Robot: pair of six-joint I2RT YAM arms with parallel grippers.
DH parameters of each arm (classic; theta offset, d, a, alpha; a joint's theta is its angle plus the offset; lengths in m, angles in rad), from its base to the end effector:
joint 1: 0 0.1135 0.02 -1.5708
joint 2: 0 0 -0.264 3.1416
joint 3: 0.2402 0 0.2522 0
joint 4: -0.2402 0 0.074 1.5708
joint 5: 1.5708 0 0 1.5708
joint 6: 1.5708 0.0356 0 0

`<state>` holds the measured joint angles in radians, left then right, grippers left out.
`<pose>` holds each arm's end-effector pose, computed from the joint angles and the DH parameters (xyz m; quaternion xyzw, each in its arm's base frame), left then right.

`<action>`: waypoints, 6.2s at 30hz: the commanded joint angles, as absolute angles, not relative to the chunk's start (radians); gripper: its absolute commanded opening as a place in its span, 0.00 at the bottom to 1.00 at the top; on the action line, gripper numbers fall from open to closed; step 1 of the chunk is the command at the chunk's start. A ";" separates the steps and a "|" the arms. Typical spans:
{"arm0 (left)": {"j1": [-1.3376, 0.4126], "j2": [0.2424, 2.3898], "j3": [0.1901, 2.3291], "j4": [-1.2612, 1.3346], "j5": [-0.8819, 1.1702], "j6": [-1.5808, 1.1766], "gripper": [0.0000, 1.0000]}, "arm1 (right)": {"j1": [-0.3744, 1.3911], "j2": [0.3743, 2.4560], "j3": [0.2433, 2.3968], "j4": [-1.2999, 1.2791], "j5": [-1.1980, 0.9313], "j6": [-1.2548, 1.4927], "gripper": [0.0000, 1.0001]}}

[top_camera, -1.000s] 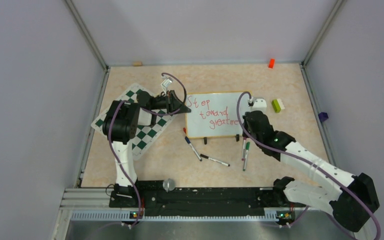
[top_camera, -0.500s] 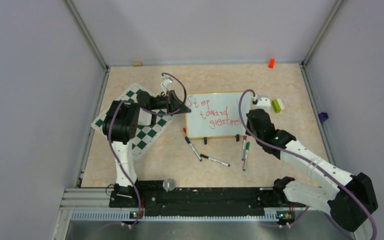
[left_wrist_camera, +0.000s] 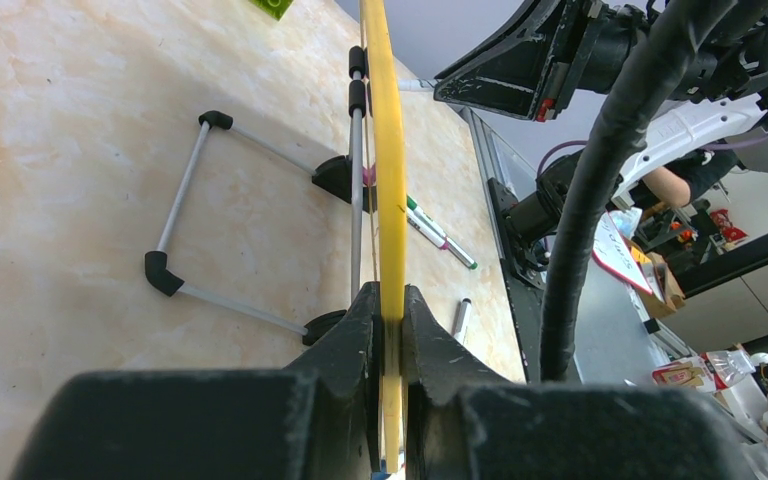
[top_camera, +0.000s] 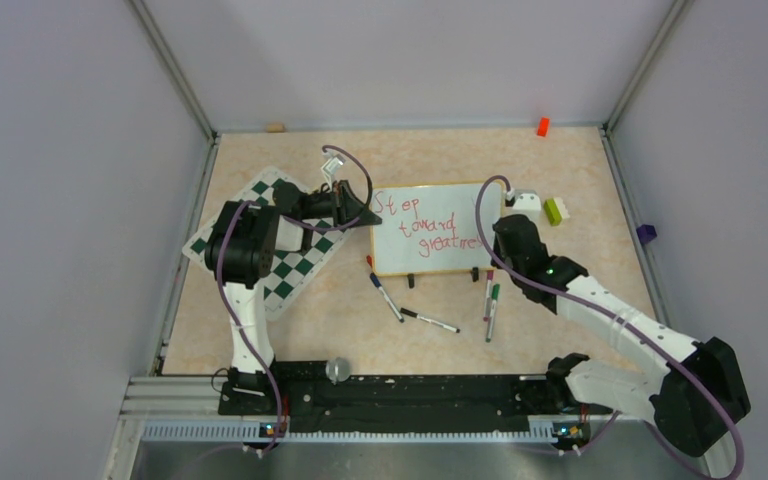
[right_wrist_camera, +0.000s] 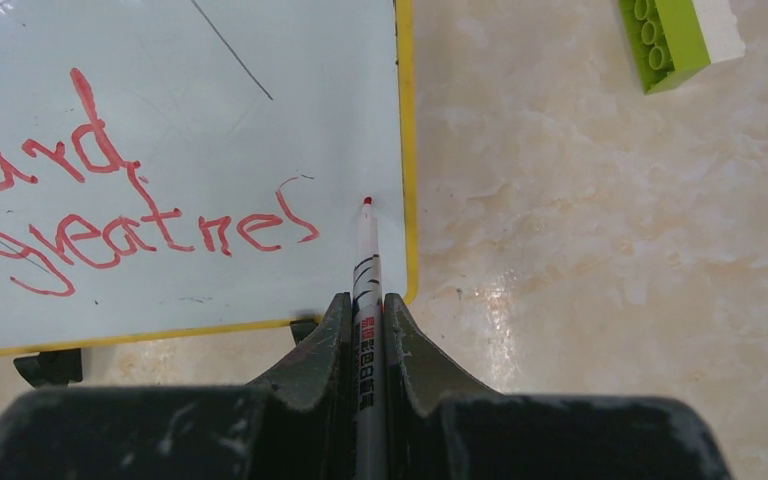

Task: Write a sentence on the whiteboard
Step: Write a sentence on the whiteboard, then close the whiteboard marker at the center of the board.

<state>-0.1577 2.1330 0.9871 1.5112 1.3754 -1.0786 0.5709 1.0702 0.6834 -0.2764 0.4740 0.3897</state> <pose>0.3816 -0.0960 0.1673 0.2738 0.6248 -0.6622 0.3102 0.1990 0.1085 0.2432 0.0235 0.8794 0.0097 0.4754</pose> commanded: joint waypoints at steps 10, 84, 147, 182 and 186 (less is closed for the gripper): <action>-0.155 2.108 0.992 1.620 1.368 -1.092 0.00 | 0.557 1.059 0.708 -0.216 0.410 0.384 0.00; -0.143 1.998 0.883 1.621 1.340 -1.001 0.68 | 0.558 0.822 0.630 -0.240 0.327 0.382 0.00; -0.332 1.850 1.405 -0.888 0.067 -1.068 0.65 | 0.557 0.724 0.714 -0.310 0.324 0.377 0.00; -0.320 1.888 1.221 -0.767 0.176 -1.164 0.00 | 0.558 0.734 0.760 -0.343 0.256 0.357 0.00; -0.245 1.745 1.065 -0.658 0.224 -1.154 0.00 | 0.557 0.748 0.762 -0.309 0.145 0.330 0.00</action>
<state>-0.3191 1.8771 1.1896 -0.7139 0.2501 -1.1507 0.5663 0.7357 0.7113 -0.3496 0.2588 0.3637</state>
